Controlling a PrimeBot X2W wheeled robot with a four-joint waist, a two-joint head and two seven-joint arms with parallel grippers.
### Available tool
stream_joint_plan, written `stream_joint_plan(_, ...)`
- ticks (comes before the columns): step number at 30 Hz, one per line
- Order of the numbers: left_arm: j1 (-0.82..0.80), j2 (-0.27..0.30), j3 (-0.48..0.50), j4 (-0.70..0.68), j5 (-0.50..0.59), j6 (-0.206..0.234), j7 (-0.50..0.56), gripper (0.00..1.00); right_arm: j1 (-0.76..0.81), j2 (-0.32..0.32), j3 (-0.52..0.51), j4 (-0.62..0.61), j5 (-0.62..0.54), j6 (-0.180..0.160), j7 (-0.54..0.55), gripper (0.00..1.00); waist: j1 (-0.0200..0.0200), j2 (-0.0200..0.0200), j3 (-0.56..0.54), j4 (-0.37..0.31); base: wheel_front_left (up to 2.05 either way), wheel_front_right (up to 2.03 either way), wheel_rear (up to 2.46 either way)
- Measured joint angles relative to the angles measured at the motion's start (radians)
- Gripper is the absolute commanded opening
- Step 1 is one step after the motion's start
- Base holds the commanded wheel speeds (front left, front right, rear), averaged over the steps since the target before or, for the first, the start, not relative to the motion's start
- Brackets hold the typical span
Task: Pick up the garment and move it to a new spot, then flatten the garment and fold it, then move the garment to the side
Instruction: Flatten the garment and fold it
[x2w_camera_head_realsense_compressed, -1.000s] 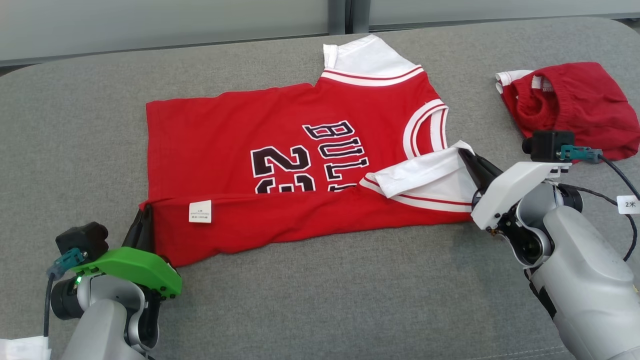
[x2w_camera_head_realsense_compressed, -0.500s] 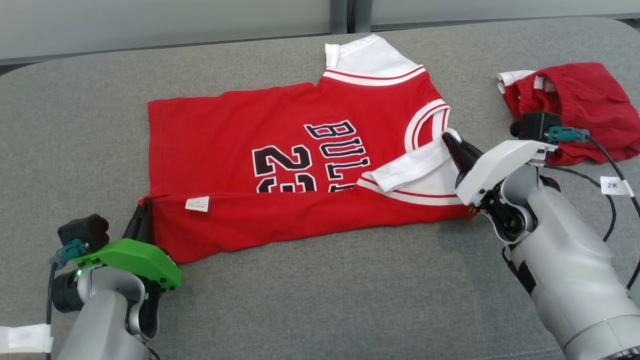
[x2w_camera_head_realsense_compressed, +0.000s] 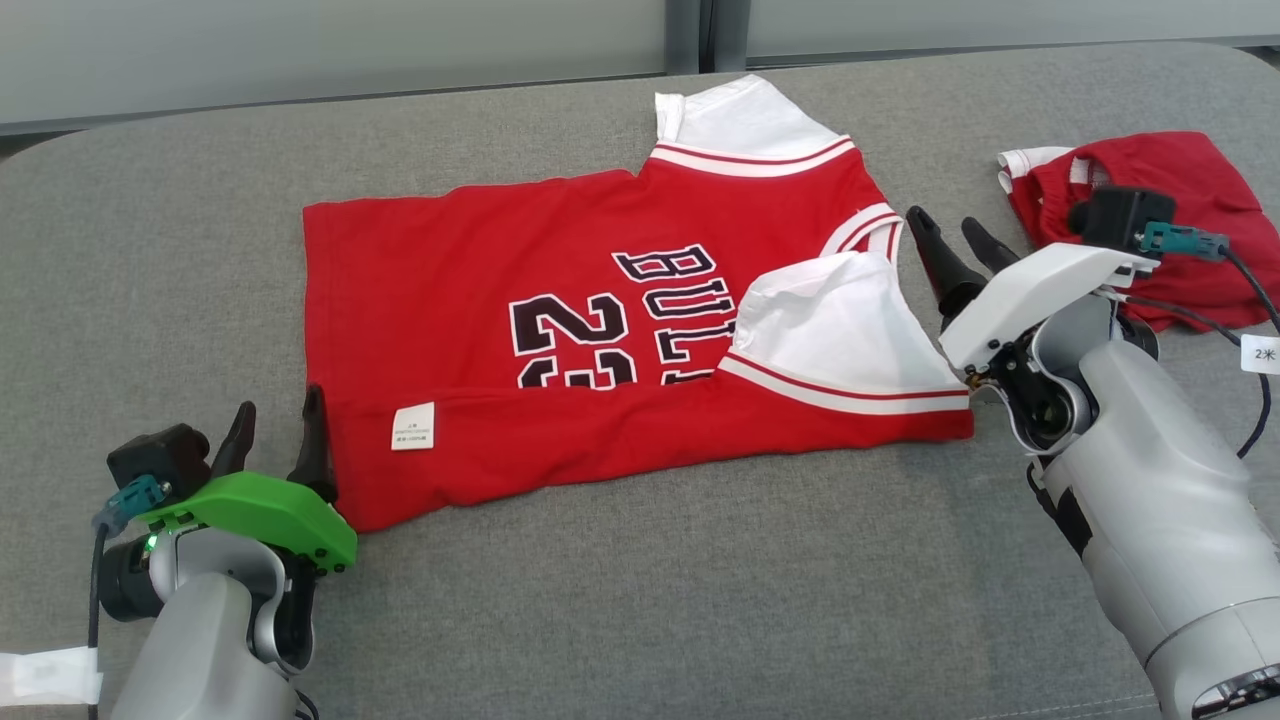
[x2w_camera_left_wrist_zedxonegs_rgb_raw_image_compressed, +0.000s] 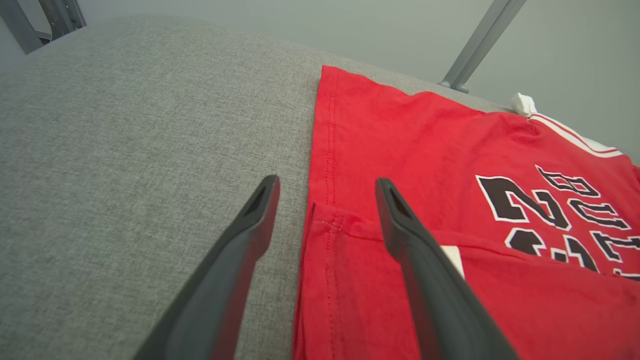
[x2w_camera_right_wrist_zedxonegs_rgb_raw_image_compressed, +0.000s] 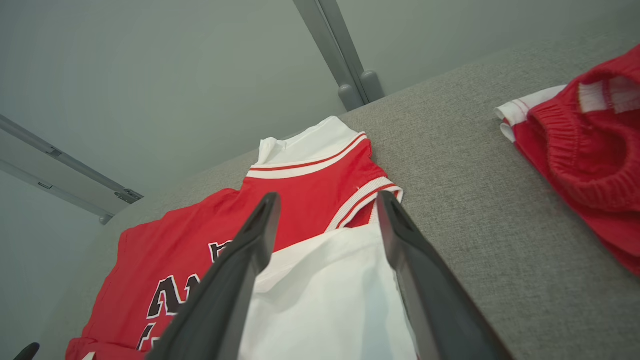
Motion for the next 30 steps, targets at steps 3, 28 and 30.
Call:
stream_joint_plan(3,0.000,0.001,0.006,-0.001,0.000,-0.004,-0.010,1.00,0.000,-0.013,0.015,-0.004,-0.006,0.000,-0.030,1.00,0.0000,0.0000,-0.004,0.000,0.00,0.00,0.00)
stream_joint_plan(28,0.200,-0.023,0.013,0.009,-0.072,-0.061,0.014,1.00,0.238,-0.043,0.054,-0.076,0.002,0.000,-0.211,1.00,-0.0001,0.0000,-0.079,-0.020,0.00,0.00,0.00)
stream_joint_plan(30,0.201,-0.023,0.014,0.008,-0.078,-0.062,0.018,1.00,0.242,-0.035,0.063,-0.083,0.003,0.000,-0.211,1.00,-0.0001,0.0000,-0.077,-0.024,0.00,0.00,0.00)
